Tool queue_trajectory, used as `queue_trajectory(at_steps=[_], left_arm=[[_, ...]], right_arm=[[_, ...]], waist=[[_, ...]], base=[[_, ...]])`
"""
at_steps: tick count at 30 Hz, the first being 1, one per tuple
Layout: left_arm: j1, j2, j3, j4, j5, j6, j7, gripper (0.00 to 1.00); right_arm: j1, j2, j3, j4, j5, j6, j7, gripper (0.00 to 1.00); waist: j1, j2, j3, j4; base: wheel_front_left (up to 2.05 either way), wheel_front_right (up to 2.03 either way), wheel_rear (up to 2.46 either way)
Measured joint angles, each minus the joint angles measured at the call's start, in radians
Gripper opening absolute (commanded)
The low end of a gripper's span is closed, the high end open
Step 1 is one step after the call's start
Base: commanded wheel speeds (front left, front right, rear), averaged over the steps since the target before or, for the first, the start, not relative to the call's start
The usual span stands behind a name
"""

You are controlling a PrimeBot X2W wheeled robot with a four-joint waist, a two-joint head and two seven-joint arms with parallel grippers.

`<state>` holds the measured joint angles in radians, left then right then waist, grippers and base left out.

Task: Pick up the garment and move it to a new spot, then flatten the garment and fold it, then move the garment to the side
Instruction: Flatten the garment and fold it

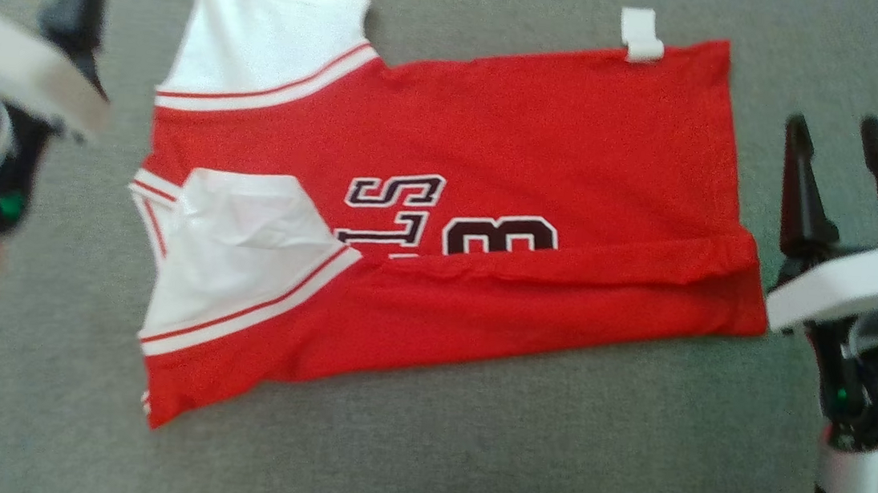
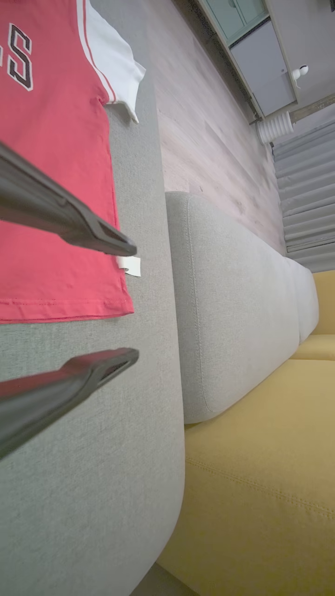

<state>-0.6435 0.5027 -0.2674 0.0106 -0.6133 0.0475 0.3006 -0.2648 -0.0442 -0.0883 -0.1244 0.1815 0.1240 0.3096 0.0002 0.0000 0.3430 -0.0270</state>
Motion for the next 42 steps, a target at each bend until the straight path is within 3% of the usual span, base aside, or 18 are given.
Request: queue_trajectory(at_steps=[5, 9, 17, 22, 23, 24, 25, 27, 28, 39, 42], left_arm=[[-0.160, 0.039, -0.063, 0.169, 0.037, -0.037, 0.152, 1.00], [-0.210, 0.052, -0.083, 0.288, 0.043, -0.040, 0.229, 1.00], [-0.261, 0.059, -0.085, 0.406, 0.042, -0.040, 0.257, 1.00], [-0.269, 0.049, -0.094, 0.434, 0.032, -0.069, 0.258, 1.00], [-0.274, 0.049, -0.097, 0.435, 0.032, -0.076, 0.261, 0.87], [-0.279, 0.049, -0.099, 0.436, 0.032, -0.084, 0.262, 0.46], [-0.282, 0.047, -0.105, 0.437, 0.032, -0.089, 0.262, 0.39], [-0.286, 0.040, -0.119, 0.437, 0.032, -0.095, 0.254, 0.07], [-0.288, 0.034, -0.122, 0.437, 0.032, -0.099, 0.242, 0.00], [-0.328, -0.037, -0.128, 0.423, 0.033, -0.119, 0.093, 0.00], [-0.332, -0.052, -0.128, 0.401, 0.032, -0.119, 0.065, 0.00]], right_arm=[[-0.074, -0.001, 0.059, -0.009, 0.000, 0.000, 0.007, 1.00], [-0.114, -0.002, 0.094, -0.024, 0.000, 0.000, 0.007, 1.00], [-0.155, -0.004, 0.120, -0.032, 0.002, 0.000, 0.007, 1.00], [-0.176, -0.011, 0.136, -0.026, 0.002, 0.000, 0.007, 1.00], [-0.183, -0.016, 0.142, -0.024, 0.002, 0.000, 0.007, 1.00], [-0.189, -0.021, 0.147, -0.022, 0.002, 0.000, 0.008, 1.00], [-0.198, -0.026, 0.151, -0.017, 0.002, 0.000, 0.014, 1.00], [-0.219, -0.037, 0.158, 0.002, 0.002, 0.000, 0.033, 1.00], [-0.230, -0.043, 0.160, 0.013, 0.002, 0.000, 0.046, 1.00], [-0.448, -0.160, 0.189, 0.277, -0.039, 0.000, 0.182, 1.00], [-0.509, -0.166, 0.219, 0.359, -0.039, 0.000, 0.212, 1.00]], waist=[[0.0001, 0.0000, 0.067, -0.054], [0.0001, 0.0000, 0.124, -0.095], [0.0000, 0.0000, 0.214, -0.156], [-0.0001, 0.0000, 0.234, -0.163], [-0.0002, 0.0000, 0.235, -0.161], [-0.0002, 0.0000, 0.236, -0.160], [-0.0002, 0.0000, 0.236, -0.157], [-0.0002, 0.0000, 0.236, -0.153], [-0.0002, 0.0000, 0.237, -0.150], [-0.0002, 0.0000, 0.218, -0.085], [-0.0002, 0.0000, 0.215, -0.059]], base=[[0.00, 0.00, 0.00], [0.00, 0.00, 0.00], [0.00, 0.00, 0.00], [0.00, 0.00, 0.00], [0.00, 0.00, 0.00], [0.00, 0.00, 0.00], [0.00, 0.00, 0.00], [0.00, 0.00, 0.00], [0.00, 0.00, 0.00], [0.00, 0.00, 0.00], [0.00, 0.00, 0.00]])
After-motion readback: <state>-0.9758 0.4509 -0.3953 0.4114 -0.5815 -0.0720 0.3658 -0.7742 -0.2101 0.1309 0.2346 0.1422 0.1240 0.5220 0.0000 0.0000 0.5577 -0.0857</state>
